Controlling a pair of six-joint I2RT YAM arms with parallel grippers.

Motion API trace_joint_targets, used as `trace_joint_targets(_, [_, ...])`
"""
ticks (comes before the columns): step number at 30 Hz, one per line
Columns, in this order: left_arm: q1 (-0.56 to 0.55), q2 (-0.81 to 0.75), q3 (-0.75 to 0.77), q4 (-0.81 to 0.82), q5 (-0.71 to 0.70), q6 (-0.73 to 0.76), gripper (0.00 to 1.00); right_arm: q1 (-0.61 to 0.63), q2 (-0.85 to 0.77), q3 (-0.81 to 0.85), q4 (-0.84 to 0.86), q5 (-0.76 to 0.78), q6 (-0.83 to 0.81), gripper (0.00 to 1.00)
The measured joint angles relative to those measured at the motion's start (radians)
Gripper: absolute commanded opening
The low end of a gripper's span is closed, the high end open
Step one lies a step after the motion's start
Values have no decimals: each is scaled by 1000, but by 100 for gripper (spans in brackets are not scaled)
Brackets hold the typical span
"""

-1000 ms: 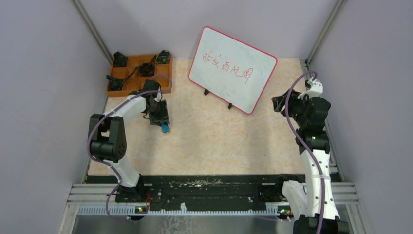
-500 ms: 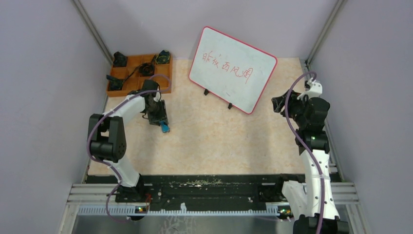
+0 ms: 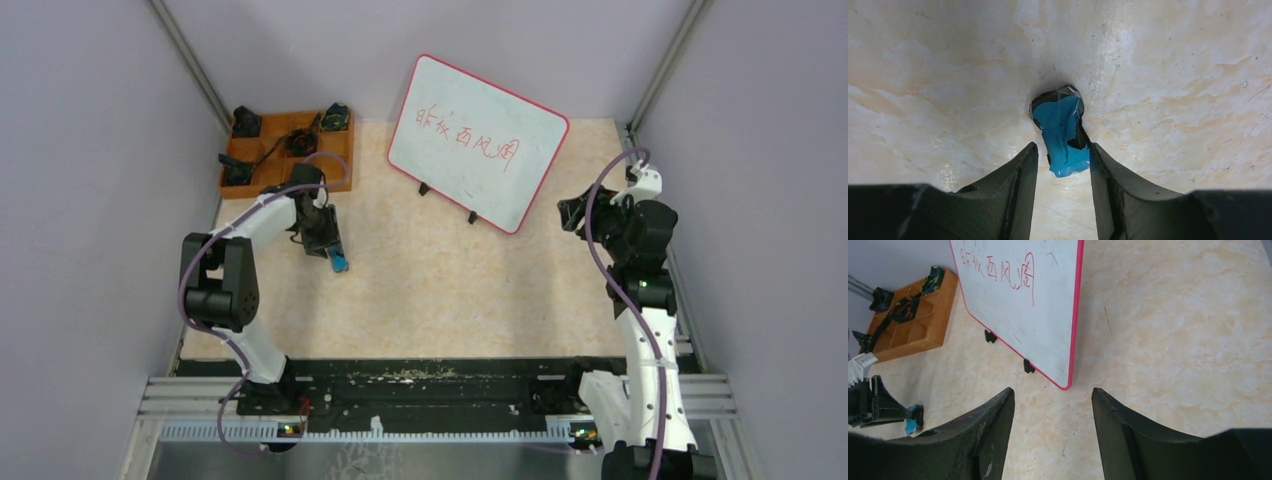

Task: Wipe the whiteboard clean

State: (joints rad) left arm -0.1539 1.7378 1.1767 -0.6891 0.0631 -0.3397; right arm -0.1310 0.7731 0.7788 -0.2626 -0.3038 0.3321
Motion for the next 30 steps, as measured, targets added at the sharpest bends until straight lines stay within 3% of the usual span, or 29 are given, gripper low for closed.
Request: trace_joint_targets(30, [11, 69, 24, -3, 17, 0, 46, 0, 0, -13, 8, 0, 0, 58])
